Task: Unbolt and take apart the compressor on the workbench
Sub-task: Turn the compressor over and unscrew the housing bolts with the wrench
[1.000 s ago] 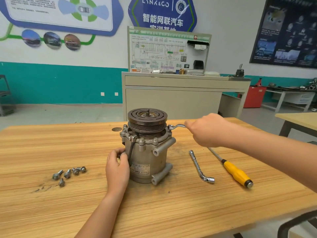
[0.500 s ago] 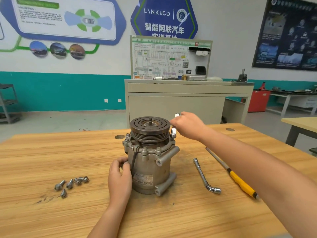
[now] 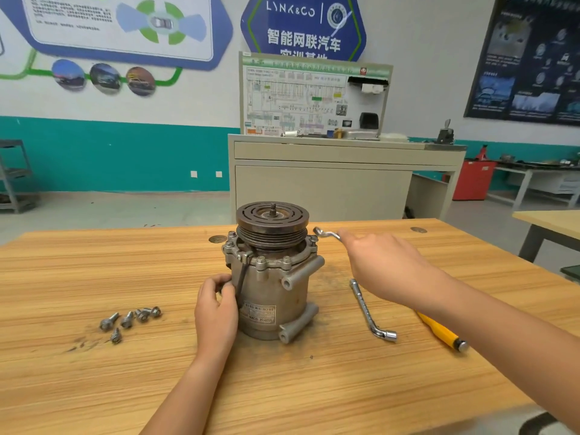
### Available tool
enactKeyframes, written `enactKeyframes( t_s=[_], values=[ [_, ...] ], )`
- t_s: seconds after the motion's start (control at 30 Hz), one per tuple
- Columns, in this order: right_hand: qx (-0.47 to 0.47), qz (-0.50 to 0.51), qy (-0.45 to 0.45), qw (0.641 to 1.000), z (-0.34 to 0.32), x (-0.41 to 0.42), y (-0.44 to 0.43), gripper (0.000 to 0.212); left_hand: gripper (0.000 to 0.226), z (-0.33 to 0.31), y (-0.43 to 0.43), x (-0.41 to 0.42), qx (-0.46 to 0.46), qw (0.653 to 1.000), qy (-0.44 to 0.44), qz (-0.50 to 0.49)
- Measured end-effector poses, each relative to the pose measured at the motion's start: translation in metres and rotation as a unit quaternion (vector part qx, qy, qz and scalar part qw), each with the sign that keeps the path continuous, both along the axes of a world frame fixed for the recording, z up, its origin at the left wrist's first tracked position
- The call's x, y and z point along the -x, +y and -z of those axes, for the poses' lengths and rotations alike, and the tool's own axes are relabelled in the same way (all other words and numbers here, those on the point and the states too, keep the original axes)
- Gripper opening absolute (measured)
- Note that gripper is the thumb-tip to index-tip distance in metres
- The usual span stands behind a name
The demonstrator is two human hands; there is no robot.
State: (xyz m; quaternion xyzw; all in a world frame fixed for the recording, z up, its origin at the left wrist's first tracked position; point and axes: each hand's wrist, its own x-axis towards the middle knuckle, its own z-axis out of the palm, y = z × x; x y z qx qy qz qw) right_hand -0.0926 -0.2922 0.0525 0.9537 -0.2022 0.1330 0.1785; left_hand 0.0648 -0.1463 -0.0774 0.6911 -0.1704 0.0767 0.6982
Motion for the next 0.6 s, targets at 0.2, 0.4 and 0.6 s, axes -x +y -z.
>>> enactKeyframes(
  t_s=[0.2, 0.4, 0.6],
  values=[
    [0.162, 0.006, 0.145, 0.976, -0.003, -0.013, 0.012, 0.035, 0.019, 0.0, 0.0, 0.004, -0.011, 1.0, -0.011, 0.006],
    [0.094, 0.02, 0.082, 0.992, 0.009, 0.0, -0.013, 0.026, 0.019, 0.0, 0.0, 0.001, -0.009, 1.0, -0.021, 0.006],
    [-0.094, 0.06, -0.012, 0.994, 0.003, 0.0, -0.021, 0.021, 0.018, -0.001, 0.0, 0.002, -0.007, 1.0, -0.01, 0.004]
  ],
)
